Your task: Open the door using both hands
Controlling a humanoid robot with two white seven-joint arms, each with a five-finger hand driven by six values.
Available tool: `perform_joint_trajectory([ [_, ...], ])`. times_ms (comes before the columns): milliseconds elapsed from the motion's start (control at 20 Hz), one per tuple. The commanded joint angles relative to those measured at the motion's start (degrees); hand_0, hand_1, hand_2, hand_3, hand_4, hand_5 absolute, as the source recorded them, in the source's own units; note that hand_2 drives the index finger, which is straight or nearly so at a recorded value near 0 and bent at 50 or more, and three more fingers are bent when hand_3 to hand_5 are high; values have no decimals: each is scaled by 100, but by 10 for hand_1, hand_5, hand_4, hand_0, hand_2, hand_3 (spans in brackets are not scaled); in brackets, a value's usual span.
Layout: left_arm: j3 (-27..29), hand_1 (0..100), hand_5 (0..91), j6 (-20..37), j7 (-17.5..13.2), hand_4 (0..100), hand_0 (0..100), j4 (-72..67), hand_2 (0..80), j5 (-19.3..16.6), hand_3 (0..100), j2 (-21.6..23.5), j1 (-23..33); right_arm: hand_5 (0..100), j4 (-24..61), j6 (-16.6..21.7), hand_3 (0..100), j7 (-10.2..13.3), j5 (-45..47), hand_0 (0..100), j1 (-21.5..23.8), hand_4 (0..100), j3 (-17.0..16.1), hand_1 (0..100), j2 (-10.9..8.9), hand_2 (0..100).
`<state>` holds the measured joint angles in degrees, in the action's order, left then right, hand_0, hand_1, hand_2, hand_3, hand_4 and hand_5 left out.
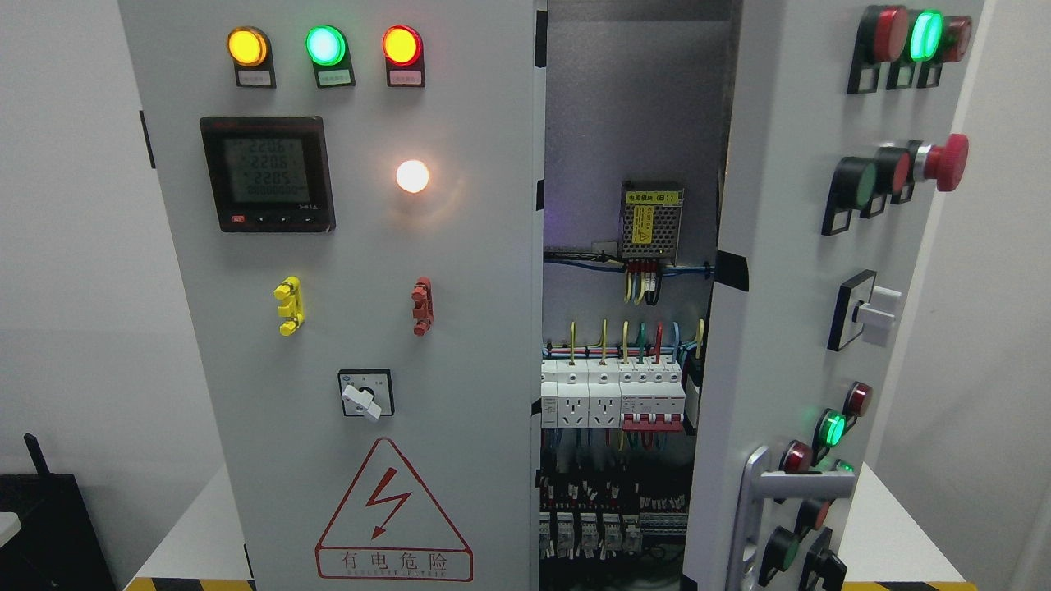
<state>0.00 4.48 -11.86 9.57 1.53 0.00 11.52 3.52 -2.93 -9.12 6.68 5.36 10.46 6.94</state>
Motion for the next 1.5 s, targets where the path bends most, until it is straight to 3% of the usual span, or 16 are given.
perform_joint_trajectory([
  [0, 132, 389, 0, 0, 0, 0, 120, 1, 0, 40, 0, -167, 0, 0, 0, 3, 0, -2, 0, 120, 0, 0, 0, 389, 0, 0],
  [501, 132, 389, 0, 0, 0, 0, 120, 1, 0, 49, 0, -167, 0, 0, 0, 3, 0, -2, 0, 120, 0, 0, 0, 389, 0, 0],
  [751, 325, 389, 0, -9, 0, 0, 120, -438, 0, 506, 0, -185, 114, 0, 0, 3, 0, -2, 0, 120, 0, 0, 0, 389, 0, 0],
  [1202, 360, 389, 0, 0, 0, 0, 120, -474, 0, 506, 0, -184, -528, 0, 0, 3, 0, -2, 0, 120, 0, 0, 0, 389, 0, 0],
  [1352, 325, 389, 0, 17, -9, 0, 120, -194, 0, 515, 0, -124, -406, 0, 0, 3, 0, -2, 0, 120, 0, 0, 0, 389, 0, 0],
  [1452, 281, 389, 0, 17, -18, 0, 120, 576, 0, 523, 0, -53, -12, 0, 0, 3, 0, -2, 0, 120, 0, 0, 0, 389, 0, 0],
])
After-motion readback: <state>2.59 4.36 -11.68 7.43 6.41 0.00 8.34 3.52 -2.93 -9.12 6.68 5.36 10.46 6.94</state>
